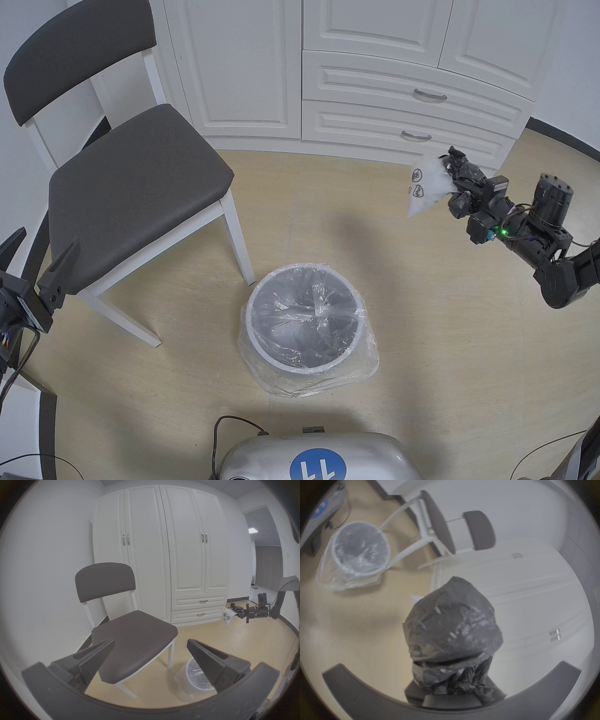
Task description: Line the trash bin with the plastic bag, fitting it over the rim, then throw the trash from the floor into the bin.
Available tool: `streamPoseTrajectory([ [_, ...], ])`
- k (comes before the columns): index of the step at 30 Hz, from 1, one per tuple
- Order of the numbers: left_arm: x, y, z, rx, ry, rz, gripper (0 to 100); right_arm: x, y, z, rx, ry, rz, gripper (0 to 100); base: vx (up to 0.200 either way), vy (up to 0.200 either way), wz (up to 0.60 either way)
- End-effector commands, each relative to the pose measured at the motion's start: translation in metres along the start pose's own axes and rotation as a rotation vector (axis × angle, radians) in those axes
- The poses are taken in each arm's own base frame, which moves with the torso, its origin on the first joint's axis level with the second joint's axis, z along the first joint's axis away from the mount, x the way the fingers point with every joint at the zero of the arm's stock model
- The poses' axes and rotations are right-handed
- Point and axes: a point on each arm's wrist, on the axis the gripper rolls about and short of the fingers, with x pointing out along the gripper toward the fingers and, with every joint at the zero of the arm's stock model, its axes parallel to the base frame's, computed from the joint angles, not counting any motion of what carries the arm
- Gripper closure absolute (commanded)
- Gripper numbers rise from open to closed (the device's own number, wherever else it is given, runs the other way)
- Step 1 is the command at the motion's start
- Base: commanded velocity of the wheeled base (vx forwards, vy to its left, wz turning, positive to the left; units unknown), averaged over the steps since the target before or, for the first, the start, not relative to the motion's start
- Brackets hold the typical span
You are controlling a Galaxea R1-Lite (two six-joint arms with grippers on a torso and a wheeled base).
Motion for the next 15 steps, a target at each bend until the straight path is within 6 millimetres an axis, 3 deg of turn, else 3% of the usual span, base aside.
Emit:
streamPoseTrajectory([
  [1,-0.006,0.009,0.004,0.012,-0.03,0.055,0,0.015,-0.037,0.055,-0.204,-0.144,-0.044,100,0.0,0.0,0.0],
  [3,-0.006,0.009,0.004,0.012,-0.03,0.055,0,0.015,-0.037,0.055,-0.204,-0.144,-0.044,100,0.0,0.0,0.0],
  [4,-0.01,0.01,0.007,0.009,-0.048,0.057,0,0.018,-0.026,0.08,-0.28,-0.216,-0.024,100,0.0,0.0,0.0],
  [8,-0.015,0.011,0.008,0.013,-0.071,0.018,0,0.016,-0.007,0.107,-0.323,-0.281,0.028,100,0.0,0.0,0.0],
  [15,-0.017,0.014,0.007,0.021,-0.077,-0.003,0,0.001,0.03,0.124,-0.363,-0.337,0.154,100,0.0,0.0,0.0],
])
